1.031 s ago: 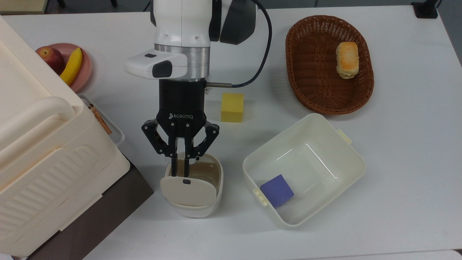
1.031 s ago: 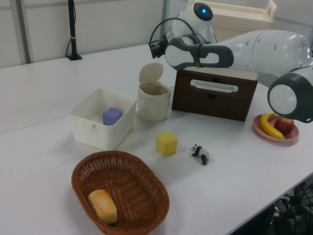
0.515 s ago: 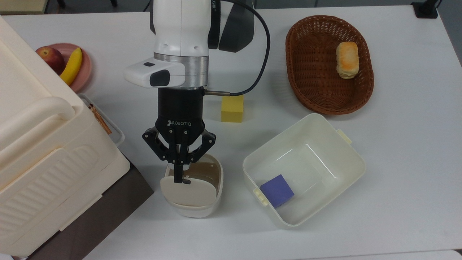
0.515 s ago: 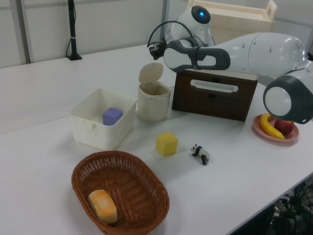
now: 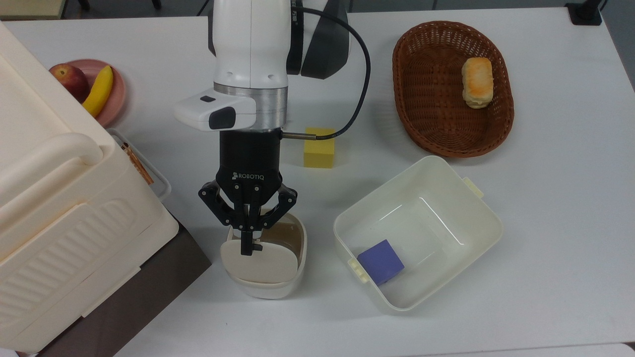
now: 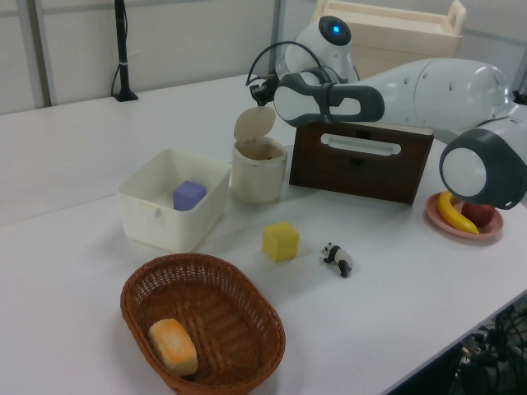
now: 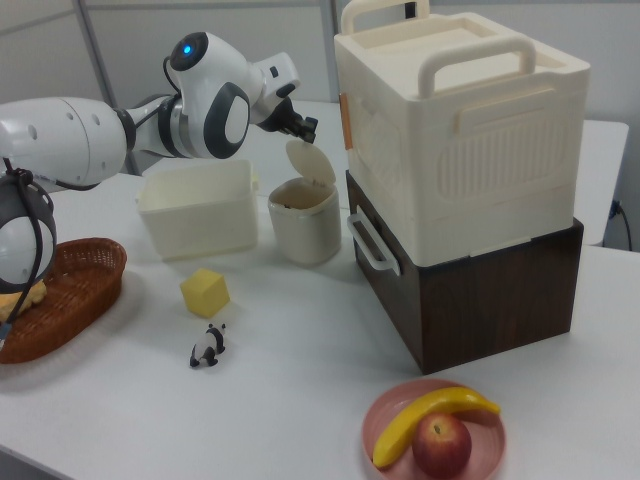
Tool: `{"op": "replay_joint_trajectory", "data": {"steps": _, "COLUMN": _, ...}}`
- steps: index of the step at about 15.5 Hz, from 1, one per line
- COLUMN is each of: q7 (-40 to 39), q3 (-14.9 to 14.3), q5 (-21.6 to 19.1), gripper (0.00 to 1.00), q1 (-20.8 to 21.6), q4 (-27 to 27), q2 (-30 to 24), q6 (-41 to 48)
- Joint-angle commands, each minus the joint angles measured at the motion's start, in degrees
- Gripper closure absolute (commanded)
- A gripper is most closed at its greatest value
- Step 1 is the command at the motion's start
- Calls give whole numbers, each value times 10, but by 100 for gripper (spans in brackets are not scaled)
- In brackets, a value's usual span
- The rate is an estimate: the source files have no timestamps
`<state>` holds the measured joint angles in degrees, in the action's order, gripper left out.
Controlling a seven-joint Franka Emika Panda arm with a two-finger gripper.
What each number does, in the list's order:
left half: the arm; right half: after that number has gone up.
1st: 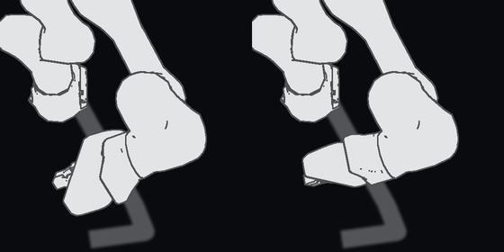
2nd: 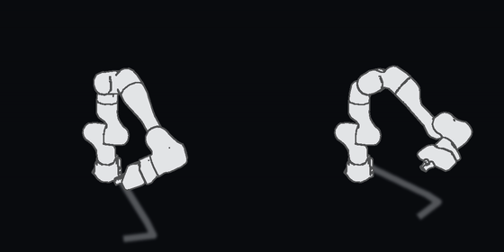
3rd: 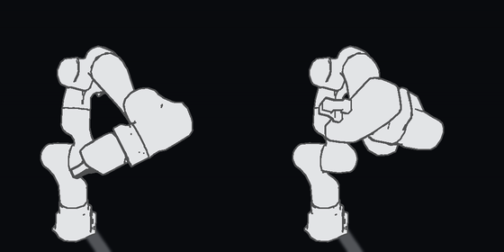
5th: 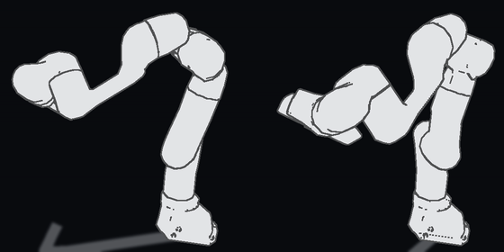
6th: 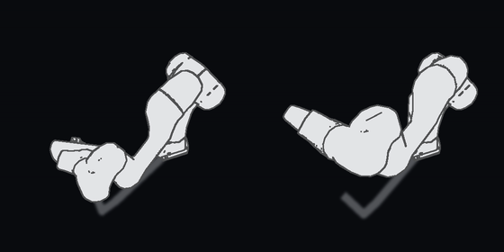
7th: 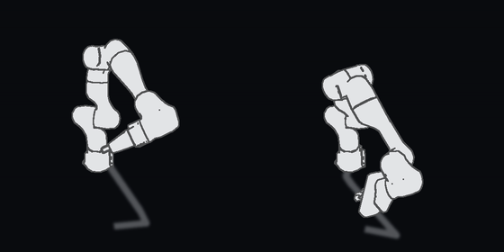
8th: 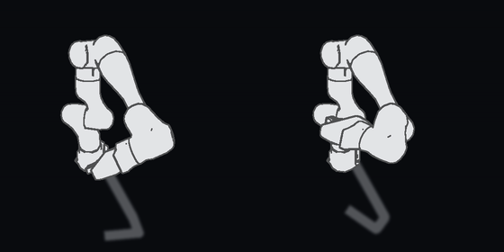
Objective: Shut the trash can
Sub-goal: 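Push the raised lid down with the gripper fingers onto the can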
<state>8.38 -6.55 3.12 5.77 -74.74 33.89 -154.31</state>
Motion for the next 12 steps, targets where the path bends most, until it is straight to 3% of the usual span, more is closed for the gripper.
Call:
{"op": "replay_joint_trajectory", "data": {"steps": 1, "q7": 15, "q3": -8, "q5": 9, "gripper": 100, "q1": 6, "q4": -14, "q2": -4, "q6": 3}}
{"op": "replay_joint_trajectory", "data": {"steps": 7, "q7": -23, "q3": -5, "q5": 0, "gripper": 100, "q1": 5, "q4": -29, "q2": -10, "q6": 138}}
{"op": "replay_joint_trajectory", "data": {"steps": 12, "q7": -49, "q3": -2, "q5": 0, "gripper": 100, "q1": 6, "q4": -58, "q2": -8, "q6": 174}}
